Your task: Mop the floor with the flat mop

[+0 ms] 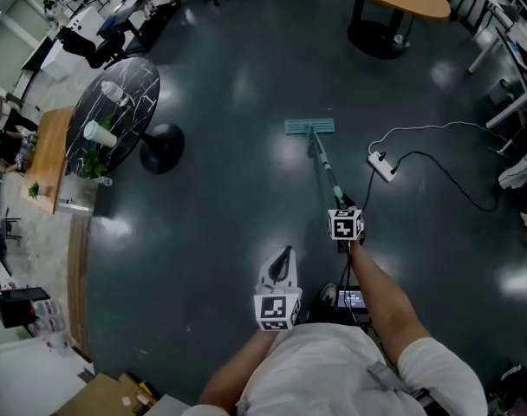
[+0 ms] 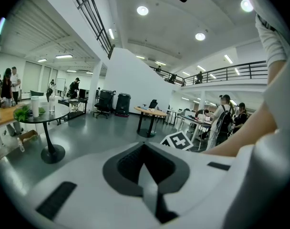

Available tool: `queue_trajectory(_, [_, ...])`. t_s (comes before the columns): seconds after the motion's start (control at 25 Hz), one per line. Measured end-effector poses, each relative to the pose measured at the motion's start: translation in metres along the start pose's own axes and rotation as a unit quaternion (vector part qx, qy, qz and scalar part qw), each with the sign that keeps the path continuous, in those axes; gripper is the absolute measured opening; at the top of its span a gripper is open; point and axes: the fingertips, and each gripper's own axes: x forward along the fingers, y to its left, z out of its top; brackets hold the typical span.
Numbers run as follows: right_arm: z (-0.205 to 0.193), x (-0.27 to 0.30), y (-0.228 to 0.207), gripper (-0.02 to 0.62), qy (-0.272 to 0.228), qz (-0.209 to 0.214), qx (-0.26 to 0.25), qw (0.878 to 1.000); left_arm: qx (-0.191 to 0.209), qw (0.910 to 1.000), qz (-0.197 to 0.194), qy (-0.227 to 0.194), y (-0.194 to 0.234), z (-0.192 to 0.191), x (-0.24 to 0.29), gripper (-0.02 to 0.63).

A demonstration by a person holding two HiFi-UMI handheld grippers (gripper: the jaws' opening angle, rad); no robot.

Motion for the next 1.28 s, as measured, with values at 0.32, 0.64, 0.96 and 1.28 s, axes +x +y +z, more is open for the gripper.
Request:
queue_trajectory(0.32, [0.010, 0.009, -0.001, 0.110, 0.002, -0.006, -0.005, 1.000, 0.010, 0.9999, 0.004, 0.000, 0.013, 0.000, -0.007, 0.005])
queue_trajectory(0.64, [-0.048, -0.069, 0.006, 0.110, 0.031, 0.006, -0.013, 0.999, 0.004, 1.0000, -0.002, -0.005, 0.007, -0.008, -0.016, 0.005])
queue_trajectory(0.96, [-0.108, -0.193, -0.007, 0.110, 0.047, 0.027, -0.006, 0.999, 0.008, 0.9996, -0.013, -0.022, -0.008, 0.005, -0.022, 0.005])
queue_trajectory(1.28, [-0.120, -0.262, -0.018, 0.110, 0.052, 0.040, -0.008, 0.998, 0.012, 0.9994, -0.019, -0.026, -0.020, 0.007, -0.026, 0.005])
